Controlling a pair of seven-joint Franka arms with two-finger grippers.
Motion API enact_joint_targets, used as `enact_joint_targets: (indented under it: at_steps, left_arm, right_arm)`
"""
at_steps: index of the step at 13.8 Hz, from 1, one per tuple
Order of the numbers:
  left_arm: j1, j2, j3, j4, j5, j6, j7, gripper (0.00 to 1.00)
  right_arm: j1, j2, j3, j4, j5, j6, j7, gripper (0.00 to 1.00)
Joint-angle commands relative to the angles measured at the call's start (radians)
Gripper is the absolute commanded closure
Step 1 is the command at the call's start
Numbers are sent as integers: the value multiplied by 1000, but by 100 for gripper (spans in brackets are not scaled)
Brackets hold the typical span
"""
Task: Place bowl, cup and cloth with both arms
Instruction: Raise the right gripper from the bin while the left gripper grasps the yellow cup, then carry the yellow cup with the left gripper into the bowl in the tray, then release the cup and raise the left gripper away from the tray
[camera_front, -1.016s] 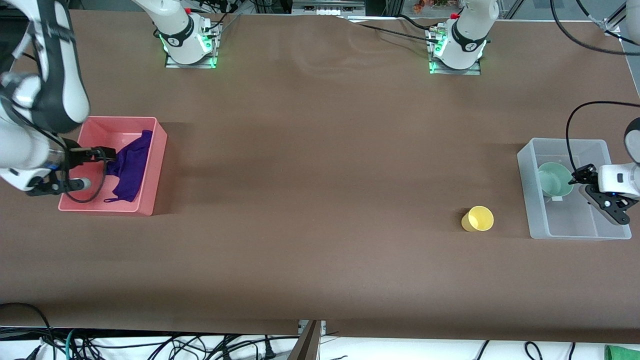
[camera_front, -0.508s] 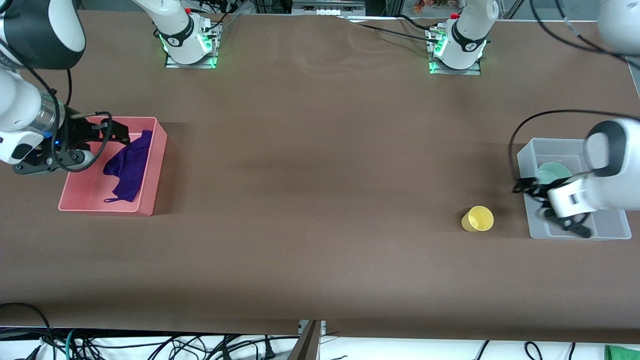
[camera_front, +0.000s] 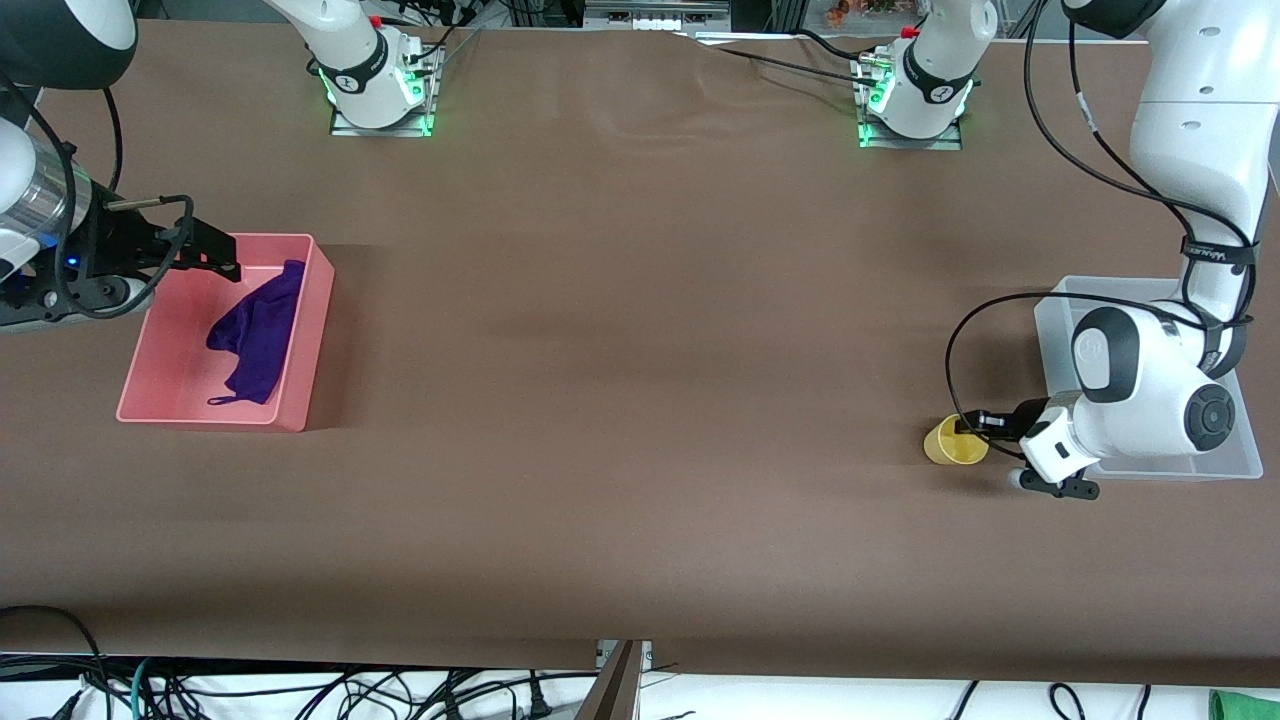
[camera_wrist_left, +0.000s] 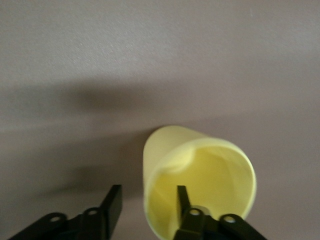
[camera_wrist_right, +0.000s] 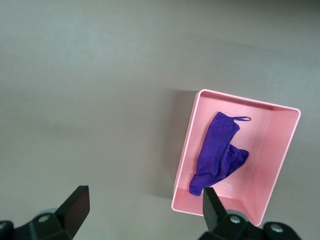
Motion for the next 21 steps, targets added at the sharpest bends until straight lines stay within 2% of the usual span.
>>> enact_joint_targets:
  at_steps: [1,3,5,7,9,11,13,18,19,20,21]
  left_arm:
    - [-2,-4,4,23,-16,-3,-6,100]
    - [1,-21,4,23,-12,-14,-4,100]
    - [2,-81,6,29,7,-120,-3,100]
    - [10,-157,3,62,100,-281,12,100]
    - [19,-248,16,76,195,-455,109,100]
    - [54,-294,23,63,359,-523,186,100]
    - [126,-291,21,27,444,-486,258,100]
    - [270,-290,18,-222,444,-125,419,100]
    - [292,-290,16,-252,432,-104,424,100]
    - [295,-285,15,-252,424,-103,425,61]
    - [295,-286,13,-244,383,-113,427,6]
  right_arm:
    - [-6,-16,16,9,-44,-30,8,0]
    - [-6,-16,68,9,-78,-66,113,0]
    - [-7,-13,64,9,-77,-73,136,0]
    - [-7,4,32,24,-74,-73,116,0]
    - [-7,20,29,53,-75,-79,116,0]
    - [-7,27,29,64,-77,-79,116,0]
    - [-7,28,29,64,-77,-77,116,0]
    - [-7,28,29,65,-74,-73,116,0]
    - [-7,28,29,65,-73,-73,116,0]
    - [-7,28,29,65,-73,-71,116,0]
    - [-7,28,29,65,-73,-71,116,0]
